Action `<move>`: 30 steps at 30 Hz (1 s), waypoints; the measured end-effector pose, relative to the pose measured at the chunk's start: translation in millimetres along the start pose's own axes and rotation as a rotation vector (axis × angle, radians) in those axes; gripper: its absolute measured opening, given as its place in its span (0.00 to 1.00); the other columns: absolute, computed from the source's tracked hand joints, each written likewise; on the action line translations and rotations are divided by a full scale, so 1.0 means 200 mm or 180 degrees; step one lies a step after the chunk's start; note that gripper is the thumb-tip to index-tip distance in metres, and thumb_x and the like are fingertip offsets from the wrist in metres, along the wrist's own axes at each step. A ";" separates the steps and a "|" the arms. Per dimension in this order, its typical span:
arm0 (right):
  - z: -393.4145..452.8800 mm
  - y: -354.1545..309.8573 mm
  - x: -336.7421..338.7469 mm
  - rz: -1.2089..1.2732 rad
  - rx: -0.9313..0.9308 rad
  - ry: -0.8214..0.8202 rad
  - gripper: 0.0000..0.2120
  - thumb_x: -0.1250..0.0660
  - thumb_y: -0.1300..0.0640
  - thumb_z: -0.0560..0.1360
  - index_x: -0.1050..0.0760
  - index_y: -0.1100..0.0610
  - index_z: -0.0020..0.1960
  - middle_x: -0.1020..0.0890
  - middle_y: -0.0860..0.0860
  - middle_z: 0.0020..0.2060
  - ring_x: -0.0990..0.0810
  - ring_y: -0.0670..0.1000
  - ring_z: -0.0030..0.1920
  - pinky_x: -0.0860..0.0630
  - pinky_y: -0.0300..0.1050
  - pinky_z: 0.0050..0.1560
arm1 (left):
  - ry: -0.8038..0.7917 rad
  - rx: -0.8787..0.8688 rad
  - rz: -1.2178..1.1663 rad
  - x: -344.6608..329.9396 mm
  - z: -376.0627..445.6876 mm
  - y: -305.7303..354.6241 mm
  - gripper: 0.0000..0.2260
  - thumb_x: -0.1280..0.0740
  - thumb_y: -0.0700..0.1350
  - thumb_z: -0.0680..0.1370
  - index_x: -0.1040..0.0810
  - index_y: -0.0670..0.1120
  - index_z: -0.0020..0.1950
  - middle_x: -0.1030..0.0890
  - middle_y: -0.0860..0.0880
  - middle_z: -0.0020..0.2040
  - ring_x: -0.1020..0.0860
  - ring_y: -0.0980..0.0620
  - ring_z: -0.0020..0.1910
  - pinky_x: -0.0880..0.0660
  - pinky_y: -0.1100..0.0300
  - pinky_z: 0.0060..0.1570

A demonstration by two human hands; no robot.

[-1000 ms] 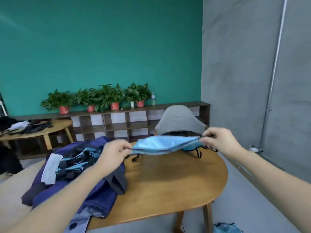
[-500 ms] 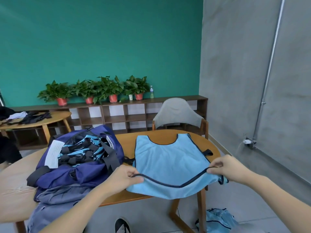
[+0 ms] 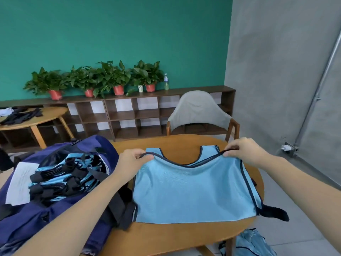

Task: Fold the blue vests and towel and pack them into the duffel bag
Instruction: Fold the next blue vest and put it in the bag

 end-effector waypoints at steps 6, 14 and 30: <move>0.36 0.20 -0.22 -0.0370 -0.0090 -0.0299 0.06 0.32 0.53 0.80 0.18 0.52 0.54 0.17 0.47 0.49 0.21 0.49 0.50 0.23 0.48 0.55 | -0.0209 0.0485 0.1030 -0.19 0.32 -0.32 0.19 0.30 0.52 0.79 0.28 0.45 0.32 0.28 0.49 0.29 0.32 0.52 0.30 0.36 0.56 0.33; 0.36 0.37 -0.57 -0.1686 -0.0409 0.0240 0.14 0.37 0.56 0.82 0.25 0.49 0.67 0.21 0.50 0.62 0.30 0.56 0.65 0.31 0.52 0.63 | -0.0202 0.0584 0.2208 -0.40 0.25 -0.49 0.06 0.38 0.45 0.81 0.22 0.51 0.54 0.20 0.50 0.50 0.22 0.46 0.49 0.27 0.53 0.49; -0.16 0.16 -0.87 -0.1174 -0.0036 -0.0607 0.42 0.65 0.24 0.72 0.53 0.41 0.82 0.52 0.47 0.82 0.59 0.56 0.81 0.61 0.60 0.79 | -0.1549 0.0107 0.2510 -0.70 -0.27 -0.32 0.35 0.60 0.73 0.78 0.56 0.59 0.82 0.59 0.49 0.83 0.65 0.47 0.81 0.63 0.42 0.78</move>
Point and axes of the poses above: each hand's wrist, its own z-axis towards the middle knuckle, its own x-axis out of the back of the hand, y = z × x, the point moved 4 cm from there along z, towards the middle knuckle
